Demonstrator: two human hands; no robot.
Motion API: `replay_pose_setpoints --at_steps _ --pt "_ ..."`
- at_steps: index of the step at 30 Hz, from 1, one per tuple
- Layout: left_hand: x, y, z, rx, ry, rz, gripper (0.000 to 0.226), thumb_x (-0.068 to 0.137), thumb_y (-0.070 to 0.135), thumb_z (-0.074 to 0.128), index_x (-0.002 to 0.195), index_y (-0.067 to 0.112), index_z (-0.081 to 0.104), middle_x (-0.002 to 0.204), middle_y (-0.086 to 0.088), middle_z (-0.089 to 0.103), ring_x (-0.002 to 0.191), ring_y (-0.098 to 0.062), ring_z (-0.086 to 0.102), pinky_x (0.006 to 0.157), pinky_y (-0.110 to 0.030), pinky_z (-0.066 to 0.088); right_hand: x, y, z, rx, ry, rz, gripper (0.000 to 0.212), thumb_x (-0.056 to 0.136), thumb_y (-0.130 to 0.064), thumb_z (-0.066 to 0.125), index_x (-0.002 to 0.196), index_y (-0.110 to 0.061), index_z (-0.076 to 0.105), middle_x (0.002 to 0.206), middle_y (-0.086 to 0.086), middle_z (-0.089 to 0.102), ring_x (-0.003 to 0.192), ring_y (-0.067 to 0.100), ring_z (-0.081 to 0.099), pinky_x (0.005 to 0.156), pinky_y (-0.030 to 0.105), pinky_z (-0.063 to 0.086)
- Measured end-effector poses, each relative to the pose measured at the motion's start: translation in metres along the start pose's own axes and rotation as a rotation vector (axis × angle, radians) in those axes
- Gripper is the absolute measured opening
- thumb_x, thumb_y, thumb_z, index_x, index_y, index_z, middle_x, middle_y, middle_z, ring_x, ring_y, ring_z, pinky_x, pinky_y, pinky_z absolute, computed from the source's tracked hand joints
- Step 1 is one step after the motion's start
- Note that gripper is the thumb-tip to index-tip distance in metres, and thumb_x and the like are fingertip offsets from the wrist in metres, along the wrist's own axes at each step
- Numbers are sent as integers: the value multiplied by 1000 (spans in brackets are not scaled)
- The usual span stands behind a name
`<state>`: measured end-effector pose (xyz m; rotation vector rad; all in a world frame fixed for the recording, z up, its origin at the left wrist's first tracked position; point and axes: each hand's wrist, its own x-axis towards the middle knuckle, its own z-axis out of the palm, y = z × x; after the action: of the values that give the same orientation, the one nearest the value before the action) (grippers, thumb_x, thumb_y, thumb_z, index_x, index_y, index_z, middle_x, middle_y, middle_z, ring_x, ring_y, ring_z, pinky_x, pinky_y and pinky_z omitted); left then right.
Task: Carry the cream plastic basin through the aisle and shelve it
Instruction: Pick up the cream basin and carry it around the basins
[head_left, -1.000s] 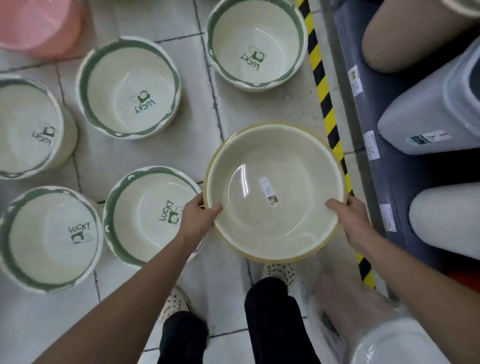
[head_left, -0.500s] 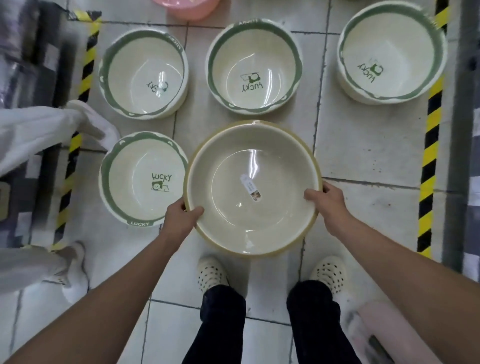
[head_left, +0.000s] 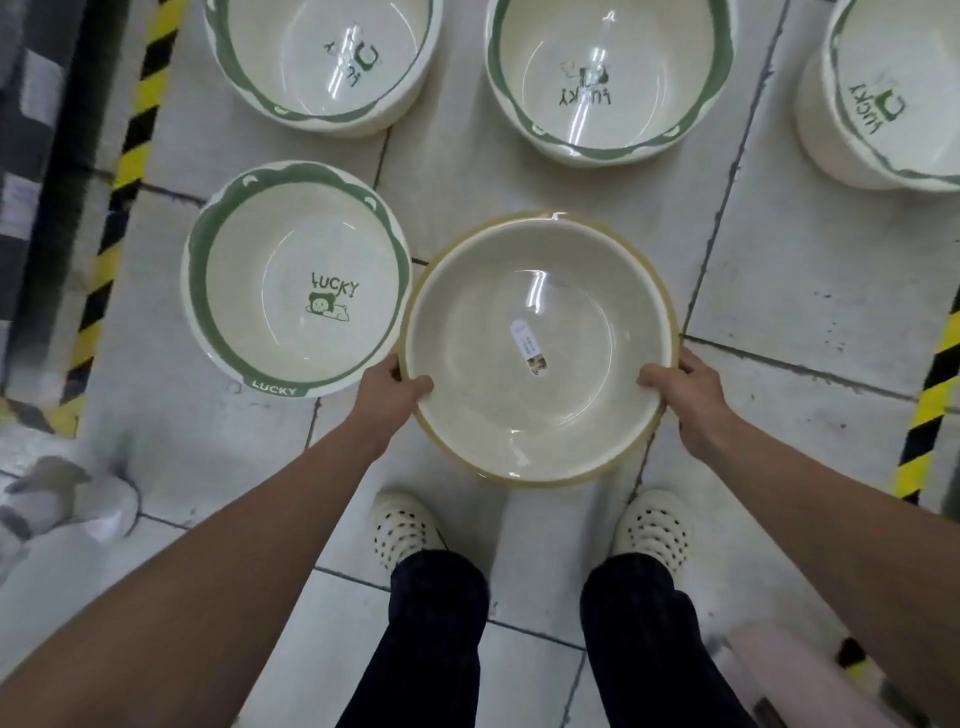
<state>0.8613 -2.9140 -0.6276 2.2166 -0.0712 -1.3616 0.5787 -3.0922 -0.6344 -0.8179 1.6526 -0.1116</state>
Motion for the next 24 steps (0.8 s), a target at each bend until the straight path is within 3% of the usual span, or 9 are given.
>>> replay_pose_setpoints --at_steps 3,5,8,11,15,18,21,24 --pt "13 -7 8 1 -2 -1 23 93 -4 66 110 11 66 90 3 69 80 -15 63 67 -19 52 28 19 -7 -50 -11 4 63 49 -28 78 111 -36 69 160 11 47 133 36 58 100 47 56" --pt "19 -10 12 -3 6 -5 25 92 -2 66 110 14 66 98 -3 70 86 -19 65 69 -22 52 37 24 -7 -64 -16 7 83 45 -31 77 127 -28 67 162 11 45 134 35 58 87 39 56" --pt "27 -16 18 -5 22 -21 21 91 -1 67 108 12 68 101 -8 71 94 -27 67 82 -33 55 30 14 4 -69 -17 6 49 74 -11 75 122 -19 66 142 14 61 105 24 68 65 25 49" --pt "37 -21 19 -8 46 -45 20 88 -2 69 104 11 71 96 -7 73 94 -30 69 90 -40 60 40 19 8 -58 -21 21 45 86 1 68 129 -12 66 115 7 71 84 14 65 57 18 51" --pt "45 -24 24 -33 75 -58 23 87 -5 68 86 18 71 82 0 71 76 -21 64 68 -26 54 47 25 12 -30 -29 39 45 87 4 66 128 -14 68 99 -2 71 83 15 66 65 22 53" --pt "47 -24 30 -12 95 -37 27 86 -3 69 81 24 70 82 3 72 77 -20 66 72 -26 56 51 28 13 -22 -8 17 41 88 6 66 121 -18 69 100 0 71 83 17 66 69 26 54" --pt "51 -28 32 64 159 -5 9 85 5 74 92 11 77 84 -4 74 78 -22 65 77 -30 56 52 30 14 -21 -22 -6 37 89 5 66 106 -27 70 99 -2 72 85 17 68 77 30 57" --pt "52 -32 32 81 211 14 14 85 8 73 98 4 77 85 -12 74 77 -23 63 75 -33 56 52 30 16 -103 -49 -71 36 91 3 66 100 -33 68 96 -6 71 85 14 68 76 27 57"
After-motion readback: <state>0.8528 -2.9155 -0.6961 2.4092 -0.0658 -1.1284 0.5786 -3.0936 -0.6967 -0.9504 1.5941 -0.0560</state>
